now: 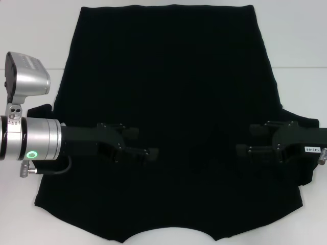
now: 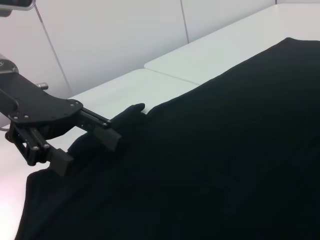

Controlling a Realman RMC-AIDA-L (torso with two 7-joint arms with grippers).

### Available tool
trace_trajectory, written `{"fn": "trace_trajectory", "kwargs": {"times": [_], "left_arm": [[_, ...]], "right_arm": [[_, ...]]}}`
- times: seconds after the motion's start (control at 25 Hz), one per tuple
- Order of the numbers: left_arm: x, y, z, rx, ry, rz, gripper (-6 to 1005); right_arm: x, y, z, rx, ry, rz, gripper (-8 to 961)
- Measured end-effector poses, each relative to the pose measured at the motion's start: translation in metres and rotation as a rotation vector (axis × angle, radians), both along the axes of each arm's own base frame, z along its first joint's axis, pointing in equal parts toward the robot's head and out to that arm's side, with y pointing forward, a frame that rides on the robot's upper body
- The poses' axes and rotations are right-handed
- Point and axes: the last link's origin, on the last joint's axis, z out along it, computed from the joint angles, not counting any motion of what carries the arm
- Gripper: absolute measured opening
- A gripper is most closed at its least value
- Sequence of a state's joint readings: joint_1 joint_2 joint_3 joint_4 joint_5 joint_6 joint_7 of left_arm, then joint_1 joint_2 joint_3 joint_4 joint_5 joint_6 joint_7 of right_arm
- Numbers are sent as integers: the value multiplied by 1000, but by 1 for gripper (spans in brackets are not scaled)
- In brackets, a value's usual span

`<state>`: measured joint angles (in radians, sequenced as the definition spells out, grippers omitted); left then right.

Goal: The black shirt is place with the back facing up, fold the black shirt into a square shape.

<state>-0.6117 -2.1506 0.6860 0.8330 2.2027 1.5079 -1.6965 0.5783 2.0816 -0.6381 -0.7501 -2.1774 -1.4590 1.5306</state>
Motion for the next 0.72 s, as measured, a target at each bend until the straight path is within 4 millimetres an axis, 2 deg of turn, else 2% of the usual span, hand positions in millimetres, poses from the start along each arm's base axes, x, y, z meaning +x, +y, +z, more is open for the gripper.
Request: {"fn": "trace_trajectory", "kwargs": {"times": [0.48, 0.6, 0.72], "left_arm": [[-1, 1, 2, 8, 0, 15, 921], [-7, 8, 13, 46, -19, 118, 914], [-16, 13, 33, 74, -71, 282, 908]], "right_arm": [[-2, 3, 1, 6, 9, -15, 842], [-6, 17, 9, 39, 43, -135, 839], [-13, 38, 23, 36, 58, -305, 837]]}}
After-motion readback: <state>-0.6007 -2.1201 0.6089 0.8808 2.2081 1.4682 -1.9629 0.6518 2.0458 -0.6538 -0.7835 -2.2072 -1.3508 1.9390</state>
